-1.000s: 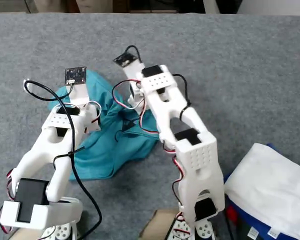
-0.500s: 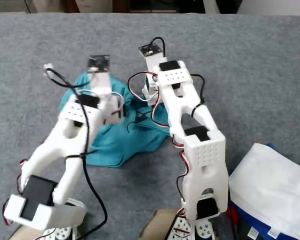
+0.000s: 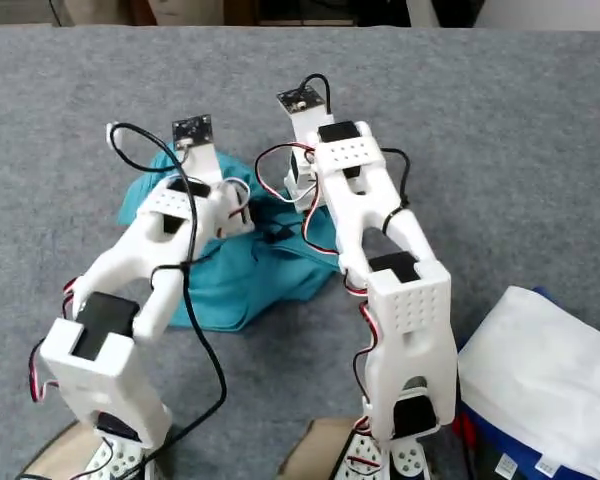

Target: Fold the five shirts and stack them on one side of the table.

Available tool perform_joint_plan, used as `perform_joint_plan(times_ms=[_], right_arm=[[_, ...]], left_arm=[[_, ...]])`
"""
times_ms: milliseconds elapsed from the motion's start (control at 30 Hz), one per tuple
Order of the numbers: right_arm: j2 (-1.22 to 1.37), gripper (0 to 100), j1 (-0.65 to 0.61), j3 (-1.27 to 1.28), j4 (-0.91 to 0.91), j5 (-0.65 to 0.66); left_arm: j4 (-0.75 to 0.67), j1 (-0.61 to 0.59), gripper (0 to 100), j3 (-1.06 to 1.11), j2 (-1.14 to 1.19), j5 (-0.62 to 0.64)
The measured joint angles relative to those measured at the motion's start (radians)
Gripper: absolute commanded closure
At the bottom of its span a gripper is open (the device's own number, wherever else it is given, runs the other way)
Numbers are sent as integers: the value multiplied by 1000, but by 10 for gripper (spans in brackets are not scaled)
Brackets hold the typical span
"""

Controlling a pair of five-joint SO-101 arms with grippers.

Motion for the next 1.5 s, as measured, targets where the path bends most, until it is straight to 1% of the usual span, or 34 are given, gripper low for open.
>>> perform_joint_plan(times_ms=[33, 133, 300, 467, 667, 767, 833, 933, 1000, 1033, 1100, 1167, 1233, 1300, 1400, 1500], right_arm=[[0, 971, 0, 0, 0, 0], [0, 972, 0, 0, -20, 0], [0, 972, 9, 0, -64, -52], [2, 972, 26, 0, -87, -63], [2, 973, 97, -60, -91, -118], [2, 973, 152, -112, -89, -126], [0, 973, 204, -170, -61, -126], [-14, 973, 356, -253, -11, -127], [-28, 973, 440, -295, 12, -127], [-37, 973, 468, -311, 31, -117], [-58, 970, 502, -344, 89, -41], [-77, 970, 499, -365, 160, 29], [-89, 954, 474, -367, 218, 77], [-89, 903, 419, -367, 255, 115], [-89, 800, 298, -367, 299, 146], [-87, 704, 161, -367, 307, 152]], left_arm=[[0, -12, 957, -8, 0, 2], [0, -40, 986, -15, 0, 9], [21, -75, 982, -18, -12, 11], [138, -112, 982, -17, -157, 11], [157, -203, 982, -2, -325, 2], [158, -218, 982, -3, -338, -18], [189, -226, 982, -18, -338, -21], [256, -275, 982, -46, -373, -25], [298, -284, 982, -54, -405, -25], [324, -284, 982, -54, -422, -28], [379, -284, 982, -55, -451, -41], [431, -284, 982, -55, -468, -83], [440, -284, 982, -43, -468, -118], [440, -284, 982, -5, -468, -135], [431, -284, 982, 71, -462, -153], [431, -284, 982, 143, -433, -226]])
